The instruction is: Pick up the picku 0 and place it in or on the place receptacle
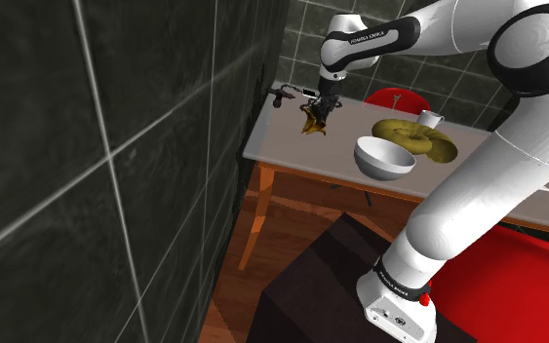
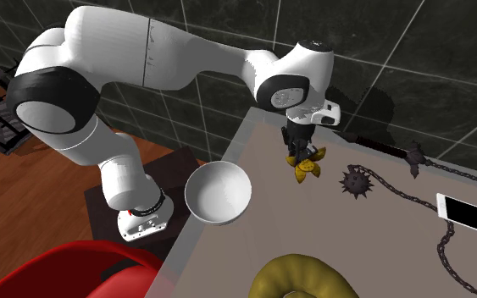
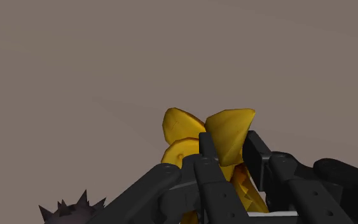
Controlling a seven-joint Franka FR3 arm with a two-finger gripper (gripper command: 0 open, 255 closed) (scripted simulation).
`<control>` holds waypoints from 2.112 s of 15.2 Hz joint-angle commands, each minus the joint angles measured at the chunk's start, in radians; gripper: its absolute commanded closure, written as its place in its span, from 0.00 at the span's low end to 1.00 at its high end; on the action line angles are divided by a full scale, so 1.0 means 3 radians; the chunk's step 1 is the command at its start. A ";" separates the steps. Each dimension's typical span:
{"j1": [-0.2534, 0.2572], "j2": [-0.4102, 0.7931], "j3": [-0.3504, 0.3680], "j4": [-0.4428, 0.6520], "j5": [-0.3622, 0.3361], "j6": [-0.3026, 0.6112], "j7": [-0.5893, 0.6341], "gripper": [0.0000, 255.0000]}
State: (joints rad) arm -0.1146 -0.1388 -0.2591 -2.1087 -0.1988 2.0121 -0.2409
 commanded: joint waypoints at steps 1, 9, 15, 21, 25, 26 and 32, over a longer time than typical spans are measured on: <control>0.0000 0.0001 0.0000 -0.0003 0.0000 0.0001 0.0001 1.00; 0.0009 -0.0062 0.0017 0.0291 0.0013 -0.0353 -0.0041 1.00; 0.0016 -0.0078 0.0029 0.0542 0.0025 -0.0618 -0.0075 1.00; 0.0022 -0.0067 0.0037 0.0821 0.0040 -0.0884 -0.0113 1.00; 0.0026 -0.0045 0.0041 0.1024 0.0051 -0.1063 -0.0141 1.00; 0.0026 -0.0037 0.0042 0.1077 0.0054 -0.1108 -0.0148 1.00; 0.0026 -0.0125 0.0050 0.1212 0.0037 -0.1327 -0.0177 1.00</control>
State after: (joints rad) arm -0.1060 -0.1551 -0.2446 -1.7309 -0.1829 1.6204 -0.2937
